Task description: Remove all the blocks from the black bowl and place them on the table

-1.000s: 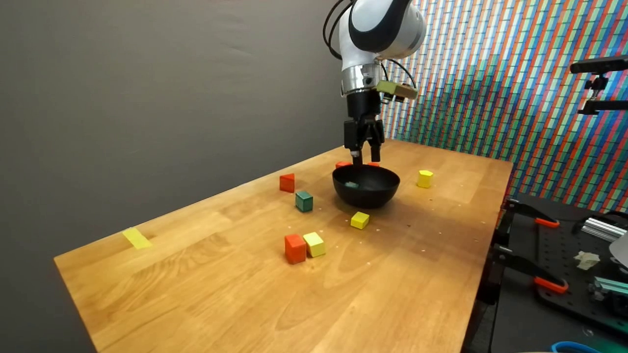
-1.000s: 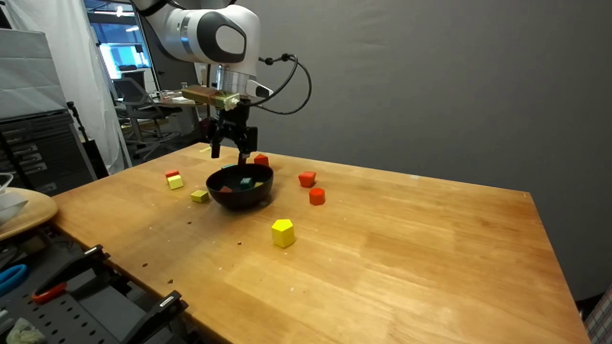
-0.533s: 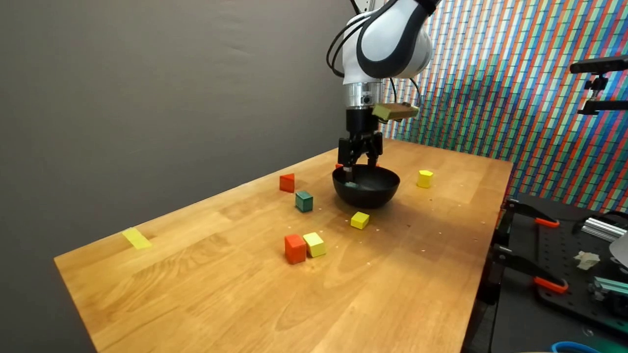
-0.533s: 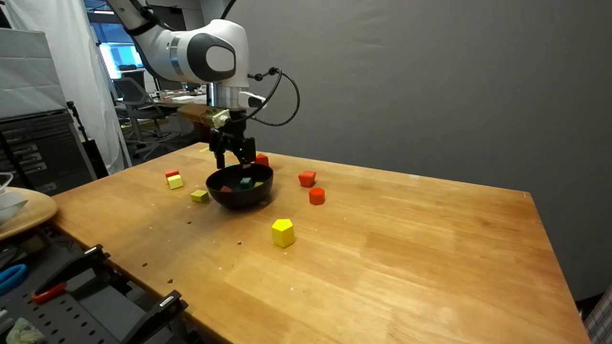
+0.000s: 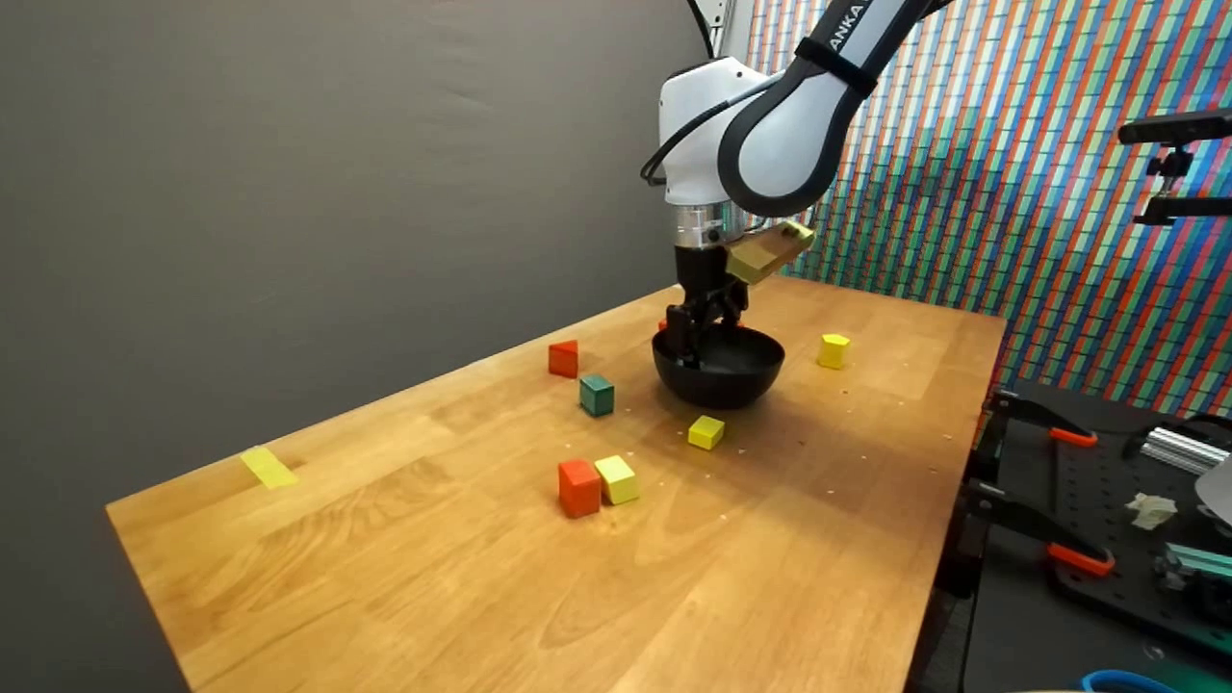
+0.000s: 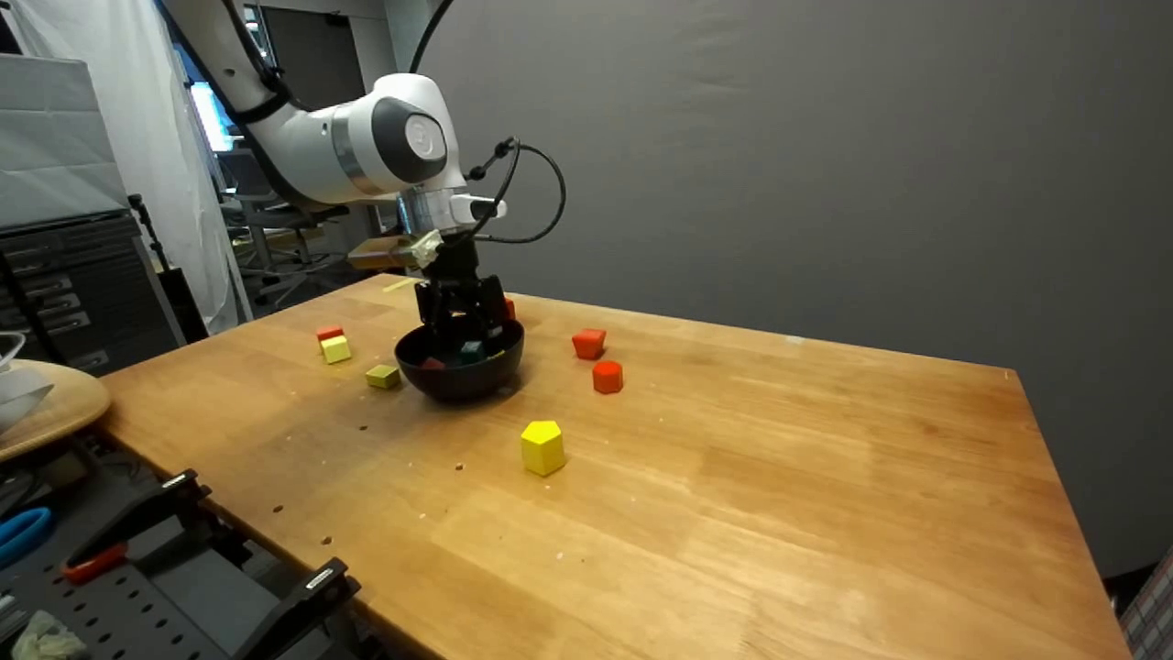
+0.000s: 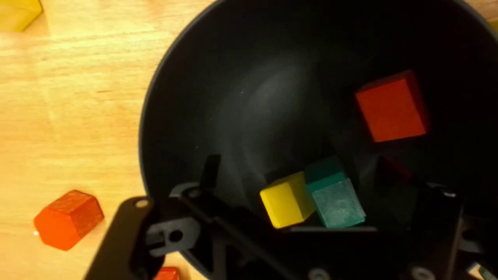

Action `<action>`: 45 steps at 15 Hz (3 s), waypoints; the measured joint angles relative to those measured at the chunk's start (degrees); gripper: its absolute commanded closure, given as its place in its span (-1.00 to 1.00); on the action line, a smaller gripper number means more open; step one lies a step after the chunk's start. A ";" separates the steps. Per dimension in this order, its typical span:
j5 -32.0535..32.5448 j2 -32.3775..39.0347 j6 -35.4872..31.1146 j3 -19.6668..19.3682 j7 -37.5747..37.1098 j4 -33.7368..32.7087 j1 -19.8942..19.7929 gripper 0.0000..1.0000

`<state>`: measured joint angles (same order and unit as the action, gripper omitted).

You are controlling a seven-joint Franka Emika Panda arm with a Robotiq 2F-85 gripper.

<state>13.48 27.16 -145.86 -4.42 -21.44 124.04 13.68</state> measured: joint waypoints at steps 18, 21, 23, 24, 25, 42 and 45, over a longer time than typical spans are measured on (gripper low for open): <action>-0.18 7.47 1.56 0.31 5.03 -9.20 -1.08 0.50; -3.20 4.92 2.64 1.88 7.37 -6.66 -2.94 0.50; -5.03 0.22 2.77 3.25 9.02 -2.31 -4.13 0.50; -5.61 -2.70 2.48 3.58 9.06 0.36 -4.26 0.50; -6.17 -5.82 1.81 3.84 8.86 3.25 -4.27 0.50; -27.37 -30.49 -11.82 6.47 16.32 35.49 -7.72 0.50; -26.01 -26.40 -8.36 5.03 19.18 35.49 -10.24 0.50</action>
<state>-12.53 0.75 -154.22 0.61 -2.26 159.53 3.44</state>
